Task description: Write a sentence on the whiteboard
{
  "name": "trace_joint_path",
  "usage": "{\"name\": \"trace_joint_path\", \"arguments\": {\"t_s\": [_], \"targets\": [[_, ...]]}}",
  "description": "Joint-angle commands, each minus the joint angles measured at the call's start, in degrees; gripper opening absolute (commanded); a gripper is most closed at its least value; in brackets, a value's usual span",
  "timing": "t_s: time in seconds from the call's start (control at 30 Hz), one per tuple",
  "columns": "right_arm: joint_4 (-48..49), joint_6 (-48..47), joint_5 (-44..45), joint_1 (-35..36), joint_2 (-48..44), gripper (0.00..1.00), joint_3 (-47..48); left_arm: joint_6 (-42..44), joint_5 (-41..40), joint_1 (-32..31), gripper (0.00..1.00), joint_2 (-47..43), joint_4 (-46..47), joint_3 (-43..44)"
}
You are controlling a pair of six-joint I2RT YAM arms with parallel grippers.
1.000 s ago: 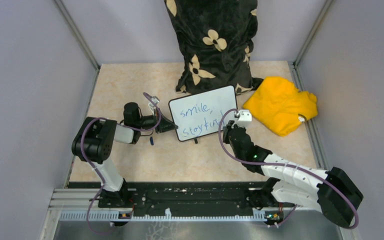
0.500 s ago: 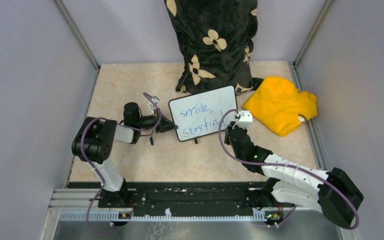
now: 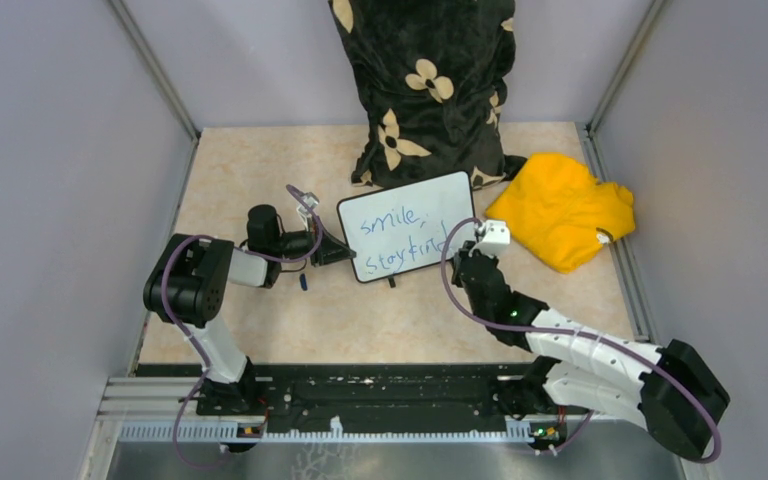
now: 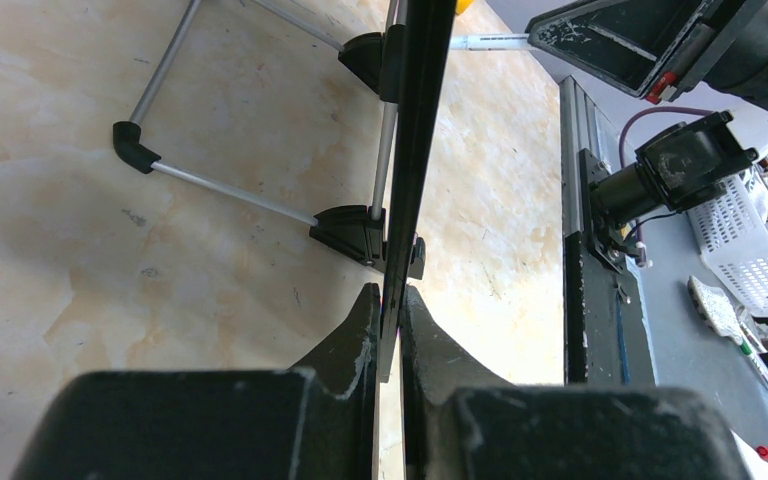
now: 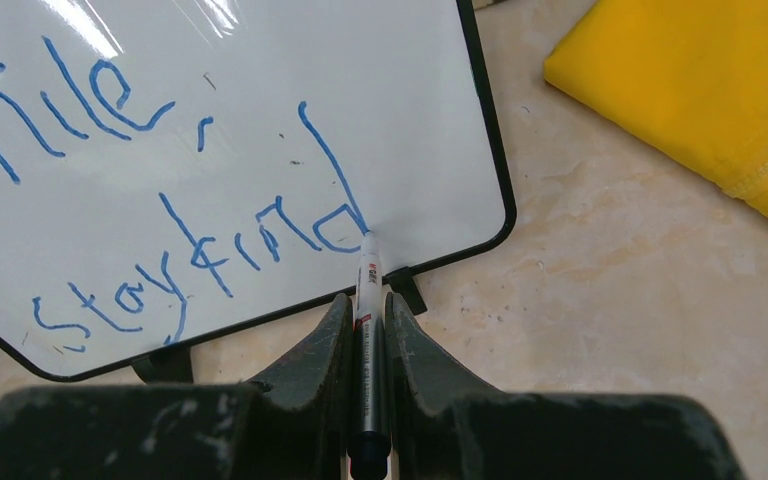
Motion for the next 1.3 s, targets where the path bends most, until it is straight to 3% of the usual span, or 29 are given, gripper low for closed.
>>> {"name": "trace_joint_path", "arguments": {"t_s": [0.0,0.47,0.83,1.27], "targets": [[2.07,-0.56,-1.03,-0.67,-2.98,0.0,-0.12,0.53,-0.81,-0.17,0.0,1.66,-3.58,0.28],[-3.53,-4.72,-9.77,1.1,-16.16,0.0,0.78,0.62,-0.81,-0.09,0.0,1.63,-3.69,0.34],[10.71,-7.99,-5.19,8.49,-4.16,0.0,1.96,0.7,-0.62,-0.12,0.0,1.69,-3.93,0.47],[17.43,-8.1,-1.22,8.76,0.49,0.0,2.73,0.8,-0.61,-0.13,0.0,1.68,-3.99,0.45]]}}
